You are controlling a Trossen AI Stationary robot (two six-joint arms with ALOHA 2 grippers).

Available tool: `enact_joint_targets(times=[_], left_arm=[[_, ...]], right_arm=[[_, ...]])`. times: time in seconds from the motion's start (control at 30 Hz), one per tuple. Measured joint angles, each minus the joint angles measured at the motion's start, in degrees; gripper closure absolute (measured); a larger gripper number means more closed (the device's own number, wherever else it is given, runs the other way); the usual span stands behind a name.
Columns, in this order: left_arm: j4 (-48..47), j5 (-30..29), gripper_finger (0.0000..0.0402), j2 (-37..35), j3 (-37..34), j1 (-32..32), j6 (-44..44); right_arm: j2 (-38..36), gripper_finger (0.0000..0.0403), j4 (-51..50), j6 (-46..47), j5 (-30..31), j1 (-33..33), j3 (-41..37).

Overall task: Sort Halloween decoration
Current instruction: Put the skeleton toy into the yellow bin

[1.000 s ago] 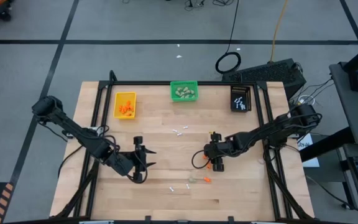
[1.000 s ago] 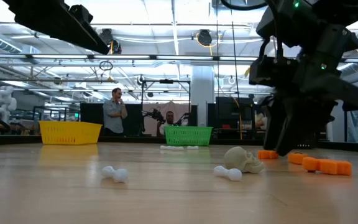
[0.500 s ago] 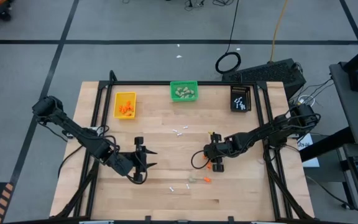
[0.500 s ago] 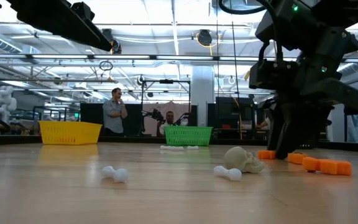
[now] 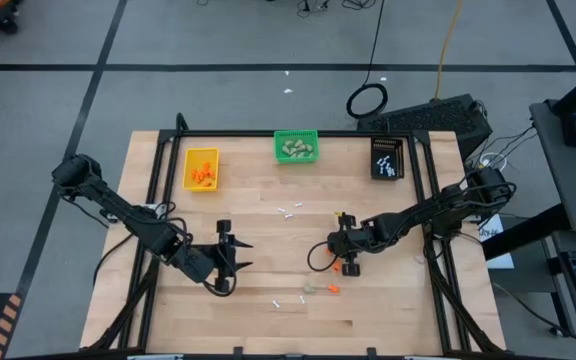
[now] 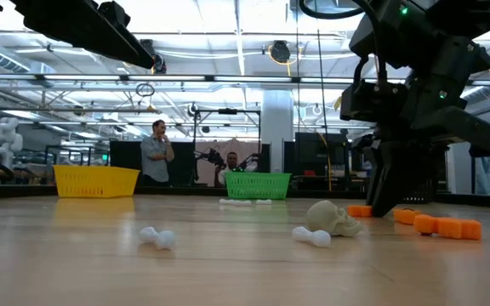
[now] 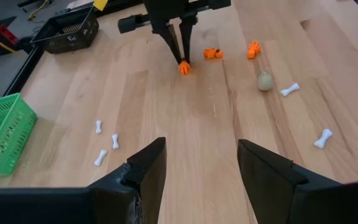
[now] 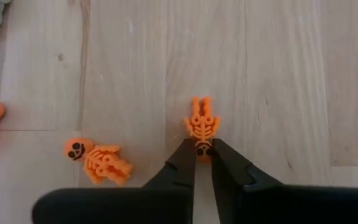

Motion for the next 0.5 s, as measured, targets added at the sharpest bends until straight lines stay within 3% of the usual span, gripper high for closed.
enact_joint_targets(times=[0.5], left_arm=[[0.0, 0.0, 0.0207, 0.0, 0.0, 0.0, 0.0]], right_arm=[[-7.4, 0.0384, -1.1, 0.0, 0.1, 0.1, -0.2]])
